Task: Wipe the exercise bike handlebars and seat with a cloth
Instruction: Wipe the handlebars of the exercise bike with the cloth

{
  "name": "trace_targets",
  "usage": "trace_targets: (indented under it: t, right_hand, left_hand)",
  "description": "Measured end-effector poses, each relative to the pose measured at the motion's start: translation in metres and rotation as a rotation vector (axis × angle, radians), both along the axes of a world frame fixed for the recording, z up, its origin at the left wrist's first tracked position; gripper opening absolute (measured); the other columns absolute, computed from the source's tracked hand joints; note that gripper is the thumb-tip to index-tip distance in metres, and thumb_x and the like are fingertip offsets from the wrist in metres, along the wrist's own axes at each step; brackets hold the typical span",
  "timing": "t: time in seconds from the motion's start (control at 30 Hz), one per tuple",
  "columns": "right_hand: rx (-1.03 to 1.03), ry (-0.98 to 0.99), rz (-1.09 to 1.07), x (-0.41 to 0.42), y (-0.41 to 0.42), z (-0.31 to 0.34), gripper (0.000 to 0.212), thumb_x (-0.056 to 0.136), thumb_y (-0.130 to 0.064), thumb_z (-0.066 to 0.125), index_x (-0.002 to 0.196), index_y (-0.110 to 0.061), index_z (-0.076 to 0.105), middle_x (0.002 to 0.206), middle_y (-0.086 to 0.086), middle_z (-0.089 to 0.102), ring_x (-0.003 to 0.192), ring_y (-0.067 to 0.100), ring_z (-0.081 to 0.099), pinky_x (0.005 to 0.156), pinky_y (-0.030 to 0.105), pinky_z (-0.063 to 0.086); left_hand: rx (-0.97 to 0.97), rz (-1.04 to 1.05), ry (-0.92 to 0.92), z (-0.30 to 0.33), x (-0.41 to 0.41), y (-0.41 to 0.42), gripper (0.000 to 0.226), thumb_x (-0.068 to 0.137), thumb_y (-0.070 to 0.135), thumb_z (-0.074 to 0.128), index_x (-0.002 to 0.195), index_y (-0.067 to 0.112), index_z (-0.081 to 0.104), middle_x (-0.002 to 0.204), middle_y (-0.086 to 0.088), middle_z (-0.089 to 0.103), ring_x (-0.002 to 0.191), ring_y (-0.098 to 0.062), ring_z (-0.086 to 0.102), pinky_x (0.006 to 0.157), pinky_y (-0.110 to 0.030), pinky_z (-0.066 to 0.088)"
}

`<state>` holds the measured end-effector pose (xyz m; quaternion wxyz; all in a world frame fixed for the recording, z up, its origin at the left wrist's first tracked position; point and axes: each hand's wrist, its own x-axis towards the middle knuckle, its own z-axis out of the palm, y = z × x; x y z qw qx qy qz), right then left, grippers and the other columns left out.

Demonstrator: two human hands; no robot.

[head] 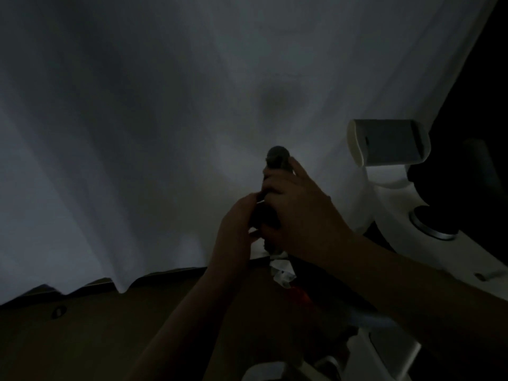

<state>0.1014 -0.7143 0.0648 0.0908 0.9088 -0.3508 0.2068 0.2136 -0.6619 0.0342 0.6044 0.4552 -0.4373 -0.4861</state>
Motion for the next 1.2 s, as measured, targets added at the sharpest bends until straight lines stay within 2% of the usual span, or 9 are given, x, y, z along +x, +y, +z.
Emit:
trace_targets:
  t: [0.07,0.13,0.27,0.4,0.53,0.7,0.83,1.07,1.2]
  right_hand:
    - [0.037,0.053,0.003,0.0,0.005,0.011,0.036,0.065,-0.045,0.069,0.076,-0.011,0.069,0.086,0.007,0.061,0.093,0.025,0.056,0.106,0.048,0.032]
    - [0.084,0.14,0.001,0.002,0.009,0.015,0.038,0.062,-0.039,0.079,0.086,-0.012,0.067,0.092,0.006,0.057,0.095,0.022,0.05,0.101,0.043,0.035]
    - [0.041,-0.161,0.022,-0.01,-0.005,0.022,0.022,0.071,-0.006,0.073,0.09,-0.009,0.062,0.098,0.007,0.062,0.09,0.018,0.056,0.081,0.035,0.05]
    - [0.027,-0.401,0.047,-0.006,-0.019,0.012,0.019,0.082,-0.008,0.067,0.101,-0.006,0.065,0.111,0.01,0.065,0.11,0.02,0.057,0.101,0.016,0.035]
    - [0.003,-0.088,0.247,-0.029,-0.026,0.02,0.024,0.087,-0.02,0.058,0.107,-0.012,0.068,0.117,0.006,0.065,0.115,0.018,0.056,0.101,0.027,0.042]
    - [-0.074,-0.31,0.102,-0.003,-0.035,0.014,0.016,0.087,-0.014,0.06,0.098,-0.006,0.069,0.104,0.01,0.065,0.107,0.023,0.057,0.099,0.026,0.041]
    - [-0.016,-0.155,0.087,0.003,-0.054,0.033,0.019,0.086,-0.021,0.061,0.098,-0.008,0.067,0.098,0.009,0.061,0.093,0.021,0.055,0.078,0.031,0.046]
    - [0.556,-1.182,-0.273,0.015,-0.043,0.032,0.021,0.094,-0.025,0.056,0.098,-0.008,0.067,0.09,0.005,0.069,0.081,0.017,0.067,0.081,0.037,0.056]
    - [0.697,-1.212,-0.516,-0.002,-0.011,0.01,0.026,0.095,-0.032,0.052,0.112,-0.014,0.059,0.101,0.002,0.064,0.09,0.017,0.064,0.08,0.035,0.053]
  left_hand:
    - [0.008,-0.019,0.026,-0.001,0.001,0.001,0.026,0.101,0.018,0.038,0.111,0.007,0.059,0.106,-0.011,0.064,0.096,-0.028,0.06,0.067,-0.018,0.052]
    - [0.031,-0.007,0.072,0.001,0.001,0.002,0.028,0.101,0.026,0.039,0.104,0.009,0.061,0.106,-0.012,0.065,0.1,-0.026,0.061,0.074,-0.024,0.051]
    - [0.029,-0.032,0.089,0.008,0.0,0.0,0.034,0.094,0.017,0.045,0.124,0.006,0.053,0.125,-0.014,0.059,0.117,-0.029,0.057,0.096,-0.042,0.049]
    - [-0.02,-0.024,0.086,0.006,-0.003,0.0,0.026,0.09,0.021,0.047,0.115,0.018,0.056,0.118,-0.003,0.062,0.113,-0.021,0.06,0.093,-0.035,0.052]
    - [-0.042,-0.008,0.06,0.0,-0.005,-0.001,0.028,0.086,0.033,0.05,0.11,0.021,0.056,0.121,-0.006,0.061,0.113,-0.022,0.06,0.095,-0.041,0.05]
    - [-0.075,-0.004,0.056,0.003,-0.011,-0.005,0.027,0.1,0.011,0.038,0.099,0.029,0.057,0.107,0.01,0.063,0.103,-0.012,0.062,0.09,-0.035,0.052]
    - [-0.114,0.001,0.024,0.007,-0.011,-0.006,0.026,0.099,0.012,0.039,0.104,0.033,0.054,0.113,0.01,0.06,0.107,-0.011,0.06,0.089,-0.032,0.053]
    - [-0.213,0.036,0.005,0.011,-0.016,0.007,0.029,0.102,0.014,0.035,0.107,0.034,0.056,0.116,0.011,0.061,0.109,-0.002,0.06,0.086,-0.02,0.052]
    - [-0.229,0.031,-0.092,0.003,-0.019,0.014,0.028,0.102,0.018,0.034,0.111,0.034,0.054,0.113,0.022,0.057,0.106,0.009,0.057,0.082,-0.011,0.048]
